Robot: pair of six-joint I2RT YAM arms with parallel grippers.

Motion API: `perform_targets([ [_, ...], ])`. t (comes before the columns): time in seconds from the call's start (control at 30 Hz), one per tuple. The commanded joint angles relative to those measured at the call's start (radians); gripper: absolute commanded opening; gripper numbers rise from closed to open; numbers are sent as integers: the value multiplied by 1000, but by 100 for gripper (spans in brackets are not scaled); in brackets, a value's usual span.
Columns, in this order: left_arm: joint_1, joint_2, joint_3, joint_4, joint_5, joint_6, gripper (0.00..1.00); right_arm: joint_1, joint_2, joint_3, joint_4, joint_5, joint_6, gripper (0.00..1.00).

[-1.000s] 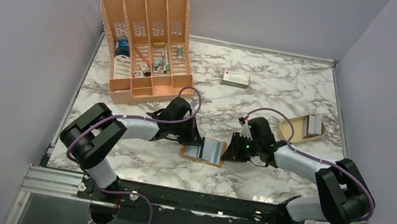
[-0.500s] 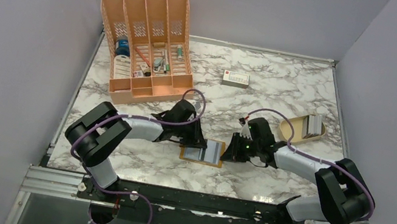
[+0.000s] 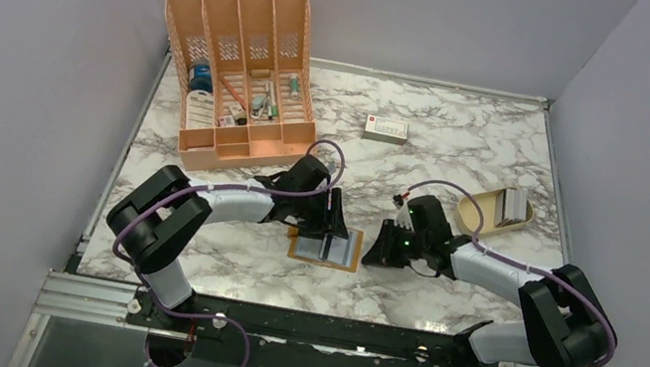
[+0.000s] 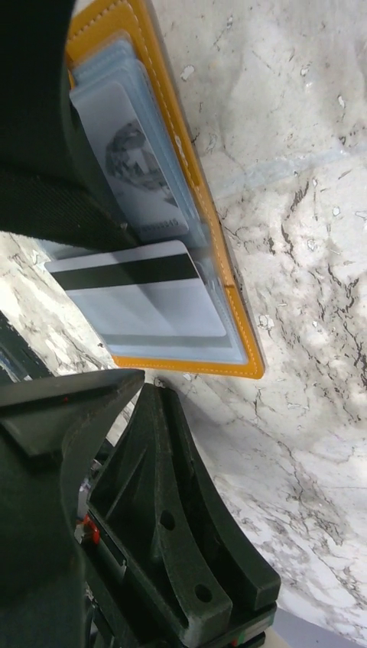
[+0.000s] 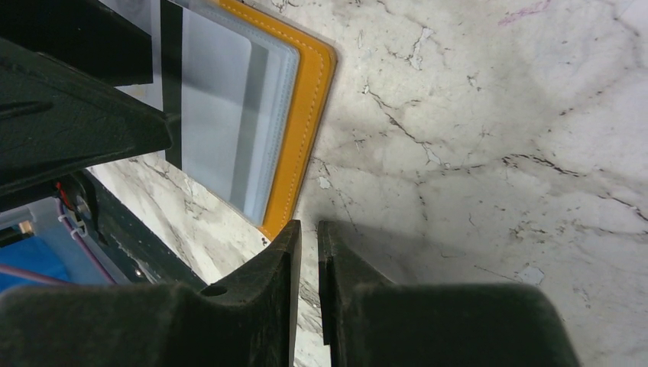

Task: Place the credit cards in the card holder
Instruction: Insert the credit card into the card holder.

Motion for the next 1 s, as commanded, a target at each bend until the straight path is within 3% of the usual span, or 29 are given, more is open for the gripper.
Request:
perform_targets([
  [0.0,-1,-31,23,-81,-69,22,62,8,-35,-10,4,38,-1,15],
  [0.4,-12,-38,35,-87,-82,-11,68,8,-32,8,32,12,5,21],
  [0.97,-12,-45,100,-180,-168,2,68,8,-30,-4,82,-36,31,21],
])
